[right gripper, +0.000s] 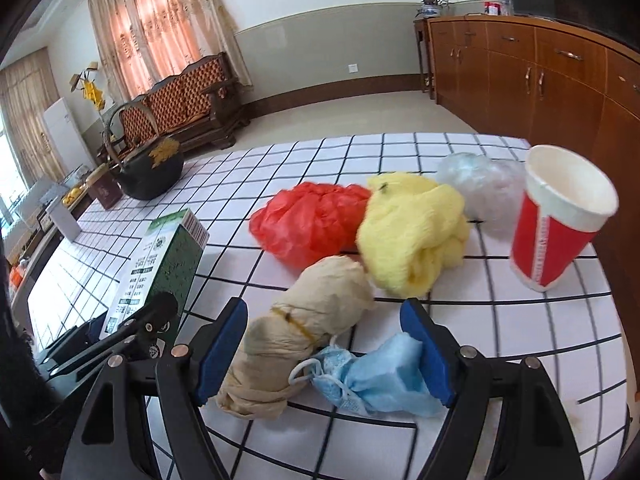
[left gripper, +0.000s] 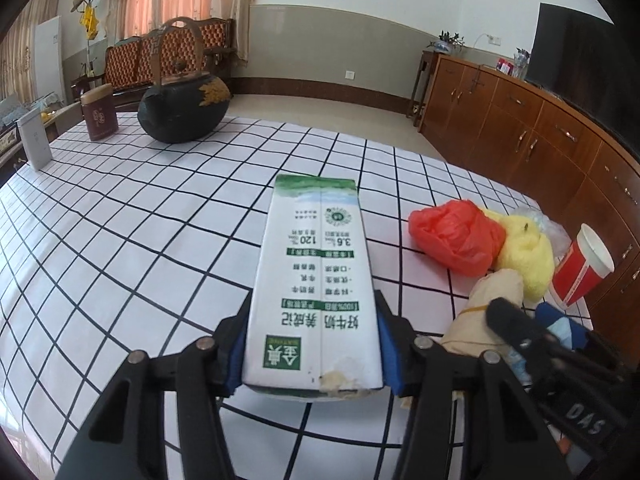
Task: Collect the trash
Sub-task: 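Grasp the green-and-white milk carton with the left tool while the right tool grasps the beige cloth bundle, then carry the milk carton and beige cloth bundle over the black bin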
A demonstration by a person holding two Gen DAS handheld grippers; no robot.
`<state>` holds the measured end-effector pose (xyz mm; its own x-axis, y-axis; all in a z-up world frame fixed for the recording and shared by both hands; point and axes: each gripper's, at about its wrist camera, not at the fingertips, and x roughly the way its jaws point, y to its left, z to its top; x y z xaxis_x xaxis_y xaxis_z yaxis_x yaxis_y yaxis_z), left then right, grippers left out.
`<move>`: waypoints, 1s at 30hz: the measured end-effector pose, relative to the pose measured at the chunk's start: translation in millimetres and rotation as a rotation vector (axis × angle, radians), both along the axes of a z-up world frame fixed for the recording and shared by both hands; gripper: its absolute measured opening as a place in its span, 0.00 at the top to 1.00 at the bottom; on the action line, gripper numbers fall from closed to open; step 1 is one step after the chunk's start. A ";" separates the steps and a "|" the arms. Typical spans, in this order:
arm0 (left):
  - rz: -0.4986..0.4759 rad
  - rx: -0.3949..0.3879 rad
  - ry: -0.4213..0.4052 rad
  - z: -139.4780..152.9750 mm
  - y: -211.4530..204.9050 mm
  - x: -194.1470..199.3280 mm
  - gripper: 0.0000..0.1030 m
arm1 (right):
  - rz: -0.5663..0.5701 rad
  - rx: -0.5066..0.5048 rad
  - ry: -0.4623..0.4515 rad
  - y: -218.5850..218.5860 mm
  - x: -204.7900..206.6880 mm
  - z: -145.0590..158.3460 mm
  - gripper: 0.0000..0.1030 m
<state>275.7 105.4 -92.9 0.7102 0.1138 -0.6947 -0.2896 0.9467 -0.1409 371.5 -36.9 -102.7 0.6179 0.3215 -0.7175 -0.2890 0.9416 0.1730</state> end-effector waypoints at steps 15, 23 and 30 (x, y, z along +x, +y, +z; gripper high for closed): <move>-0.003 -0.009 -0.022 6.3 6.7 -7.9 0.47 | 0.101 0.041 0.023 21.2 -0.1 -7.0 0.72; -0.033 -0.014 -0.053 15.8 -0.1 -19.6 0.47 | 0.112 0.075 -0.057 3.7 -27.9 27.2 0.72; -0.071 -0.018 -0.093 30.4 -16.2 -40.6 0.47 | 0.101 0.070 -0.101 -22.2 -58.1 48.6 0.72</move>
